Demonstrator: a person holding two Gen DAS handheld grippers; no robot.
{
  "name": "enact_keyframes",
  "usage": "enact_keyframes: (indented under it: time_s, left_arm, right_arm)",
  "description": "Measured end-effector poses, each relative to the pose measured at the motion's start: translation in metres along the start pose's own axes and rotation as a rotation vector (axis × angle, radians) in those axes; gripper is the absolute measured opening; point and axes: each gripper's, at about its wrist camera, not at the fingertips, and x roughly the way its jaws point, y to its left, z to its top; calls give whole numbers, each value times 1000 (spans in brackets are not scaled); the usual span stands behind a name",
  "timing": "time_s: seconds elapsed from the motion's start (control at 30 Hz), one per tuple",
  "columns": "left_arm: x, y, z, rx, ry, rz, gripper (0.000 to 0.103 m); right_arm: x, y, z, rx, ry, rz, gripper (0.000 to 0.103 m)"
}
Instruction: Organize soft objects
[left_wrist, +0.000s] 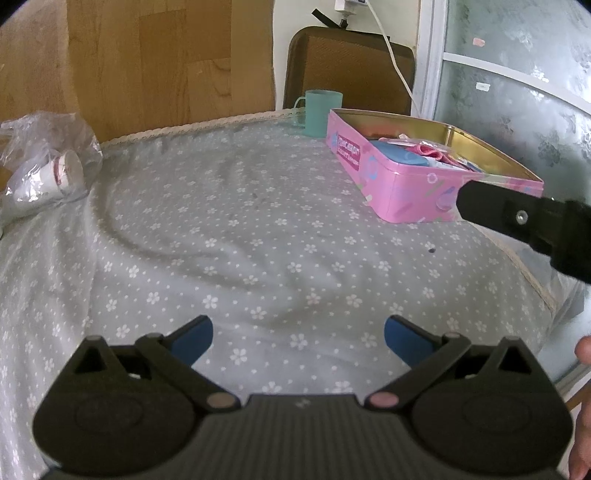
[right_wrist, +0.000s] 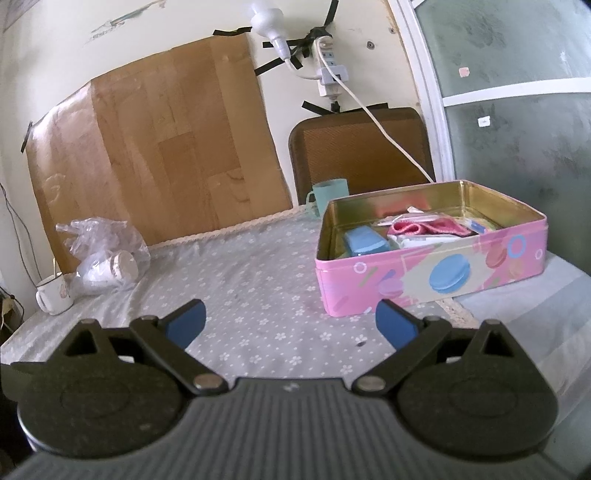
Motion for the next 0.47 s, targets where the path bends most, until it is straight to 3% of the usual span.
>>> enact_keyframes:
  time_s: [0.23,0.47]
  left_arm:
    - [1,0,-1,-5,8,-20,103]
    - [-4,0,-1,5,-40,-42,103]
  right_arm:
    - [-1,3,-2,-10,0,1,100]
    - [0,3,-3,-11,3,0,100]
